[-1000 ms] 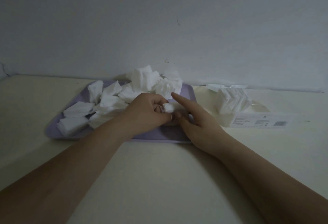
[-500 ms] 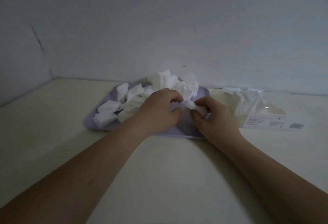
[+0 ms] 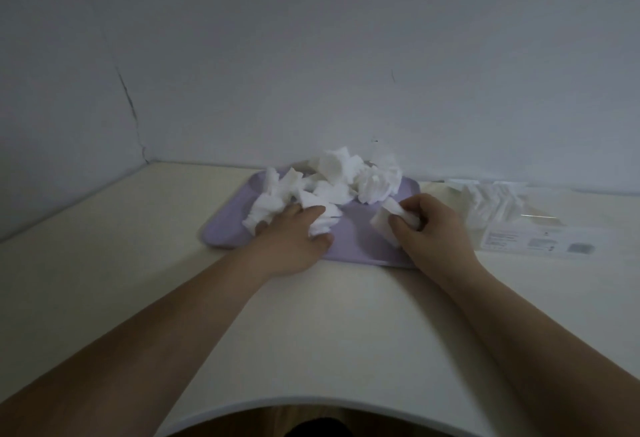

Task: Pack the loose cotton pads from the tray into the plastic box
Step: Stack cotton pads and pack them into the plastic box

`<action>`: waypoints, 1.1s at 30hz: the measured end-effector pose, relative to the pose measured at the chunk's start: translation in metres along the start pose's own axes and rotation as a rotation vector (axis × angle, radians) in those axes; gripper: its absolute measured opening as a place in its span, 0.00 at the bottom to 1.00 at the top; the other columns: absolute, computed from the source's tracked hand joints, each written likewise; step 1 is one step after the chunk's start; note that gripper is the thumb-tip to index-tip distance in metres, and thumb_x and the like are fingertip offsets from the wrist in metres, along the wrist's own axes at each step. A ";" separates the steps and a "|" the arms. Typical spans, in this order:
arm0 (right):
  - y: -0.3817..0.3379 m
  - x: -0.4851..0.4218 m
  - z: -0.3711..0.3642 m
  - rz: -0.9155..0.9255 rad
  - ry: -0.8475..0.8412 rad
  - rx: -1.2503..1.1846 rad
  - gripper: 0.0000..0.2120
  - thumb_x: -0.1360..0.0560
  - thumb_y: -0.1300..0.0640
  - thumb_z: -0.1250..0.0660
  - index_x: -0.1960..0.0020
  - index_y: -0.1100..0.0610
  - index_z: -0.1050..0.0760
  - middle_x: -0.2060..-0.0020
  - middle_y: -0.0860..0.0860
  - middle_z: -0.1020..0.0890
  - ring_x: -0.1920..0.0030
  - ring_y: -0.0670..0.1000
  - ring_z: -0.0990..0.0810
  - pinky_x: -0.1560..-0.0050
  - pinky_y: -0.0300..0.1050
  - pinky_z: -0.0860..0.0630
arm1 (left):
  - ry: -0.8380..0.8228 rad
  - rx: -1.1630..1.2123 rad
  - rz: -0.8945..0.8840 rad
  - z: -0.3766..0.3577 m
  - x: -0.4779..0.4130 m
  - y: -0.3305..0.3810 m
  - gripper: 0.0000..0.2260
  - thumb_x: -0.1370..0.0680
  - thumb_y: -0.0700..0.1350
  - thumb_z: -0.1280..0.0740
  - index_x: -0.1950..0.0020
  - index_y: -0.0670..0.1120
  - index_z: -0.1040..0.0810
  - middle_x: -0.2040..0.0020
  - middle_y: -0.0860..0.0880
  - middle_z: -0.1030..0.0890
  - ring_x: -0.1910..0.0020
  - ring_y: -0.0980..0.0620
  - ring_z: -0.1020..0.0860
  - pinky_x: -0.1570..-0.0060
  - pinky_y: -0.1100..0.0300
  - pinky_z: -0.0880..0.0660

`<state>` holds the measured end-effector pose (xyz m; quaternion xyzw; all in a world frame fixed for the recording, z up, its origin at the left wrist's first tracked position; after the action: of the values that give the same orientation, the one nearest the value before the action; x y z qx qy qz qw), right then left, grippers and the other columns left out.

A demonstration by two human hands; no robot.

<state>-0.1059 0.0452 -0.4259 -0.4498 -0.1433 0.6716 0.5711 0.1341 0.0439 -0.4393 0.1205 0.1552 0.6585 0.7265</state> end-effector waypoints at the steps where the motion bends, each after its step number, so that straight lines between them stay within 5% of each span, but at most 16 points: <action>1: 0.001 -0.001 0.000 -0.007 0.005 -0.004 0.08 0.26 0.53 0.28 0.47 0.50 0.20 0.60 0.44 0.18 0.57 0.48 0.20 0.54 0.42 0.29 | -0.007 0.022 -0.040 -0.003 -0.001 0.007 0.31 0.22 0.64 0.39 0.20 0.56 0.36 0.18 0.50 0.39 0.20 0.45 0.38 0.23 0.46 0.40; 6: 0.005 -0.004 0.005 -0.051 0.061 -0.052 0.10 0.25 0.56 0.30 0.44 0.51 0.21 0.57 0.43 0.19 0.54 0.48 0.20 0.51 0.40 0.29 | 0.006 0.217 -0.263 -0.014 -0.009 0.038 0.25 0.26 0.64 0.30 0.30 0.60 0.25 0.29 0.56 0.24 0.32 0.55 0.25 0.32 0.59 0.29; 9: 0.008 -0.005 0.005 -0.070 0.077 -0.069 0.11 0.25 0.57 0.31 0.43 0.54 0.21 0.54 0.46 0.18 0.53 0.48 0.21 0.52 0.38 0.31 | 0.107 0.481 -0.229 -0.010 -0.018 0.047 0.11 0.23 0.60 0.29 0.49 0.54 0.17 0.53 0.58 0.17 0.53 0.58 0.19 0.49 0.58 0.24; 11: 0.009 -0.005 0.003 -0.073 0.069 -0.072 0.10 0.25 0.58 0.31 0.44 0.54 0.21 0.55 0.46 0.18 0.54 0.48 0.21 0.53 0.38 0.31 | 0.250 0.514 -0.144 -0.003 -0.028 0.046 0.13 0.21 0.58 0.30 0.58 0.49 0.18 0.63 0.54 0.18 0.60 0.53 0.20 0.55 0.54 0.23; 14: 0.011 -0.006 0.001 -0.074 0.045 -0.062 0.11 0.26 0.59 0.31 0.44 0.52 0.21 0.58 0.43 0.19 0.56 0.46 0.21 0.57 0.37 0.30 | 0.393 0.468 -0.089 0.003 -0.037 0.046 0.09 0.26 0.53 0.25 0.63 0.53 0.20 0.62 0.57 0.16 0.59 0.56 0.18 0.54 0.58 0.22; 17: 0.015 -0.008 -0.001 -0.096 0.010 -0.060 0.13 0.26 0.60 0.31 0.43 0.51 0.20 0.60 0.39 0.20 0.59 0.40 0.23 0.60 0.26 0.32 | 0.367 0.595 -0.078 -0.002 -0.042 0.040 0.10 0.29 0.45 0.22 0.57 0.55 0.21 0.56 0.57 0.18 0.57 0.59 0.20 0.60 0.69 0.25; 21: 0.019 -0.011 0.000 -0.120 0.039 -0.079 0.14 0.27 0.59 0.29 0.41 0.51 0.19 0.59 0.41 0.18 0.59 0.38 0.21 0.61 0.23 0.31 | 0.322 0.874 -0.108 0.003 -0.047 0.034 0.20 0.28 0.38 0.26 0.40 0.54 0.22 0.50 0.49 0.16 0.55 0.53 0.18 0.56 0.62 0.22; 23: 0.020 -0.012 0.000 -0.126 0.045 -0.099 0.14 0.26 0.59 0.29 0.41 0.51 0.19 0.58 0.42 0.16 0.58 0.36 0.20 0.61 0.23 0.30 | 0.300 1.035 -0.100 0.011 -0.050 0.032 0.16 0.26 0.37 0.27 0.40 0.51 0.19 0.49 0.48 0.14 0.58 0.52 0.18 0.57 0.57 0.20; 27: 0.021 -0.010 0.002 -0.131 0.064 -0.158 0.12 0.26 0.59 0.27 0.43 0.51 0.18 0.58 0.41 0.15 0.57 0.37 0.18 0.59 0.27 0.27 | 0.045 1.425 -0.151 0.014 -0.050 0.044 0.06 0.23 0.34 0.29 0.50 0.43 0.16 0.54 0.42 0.15 0.60 0.47 0.19 0.66 0.58 0.23; 33: 0.019 -0.005 0.005 -0.228 0.069 -0.544 0.13 0.29 0.63 0.22 0.45 0.56 0.16 0.58 0.50 0.11 0.55 0.49 0.12 0.51 0.45 0.17 | -0.063 1.205 -0.190 -0.012 -0.038 0.049 0.06 0.24 0.33 0.27 0.51 0.42 0.18 0.63 0.50 0.16 0.66 0.53 0.21 0.65 0.65 0.23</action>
<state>-0.1225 0.0364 -0.4341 -0.5898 -0.3480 0.5246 0.5059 0.0810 0.0107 -0.4288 0.5154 0.4890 0.3831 0.5903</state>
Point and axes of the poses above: each hand's wrist, its own x-axis away from the middle knuckle, its own z-axis out of the back of the hand, y = z × x, the point moved 6 cm from there along -x, towards the middle knuckle
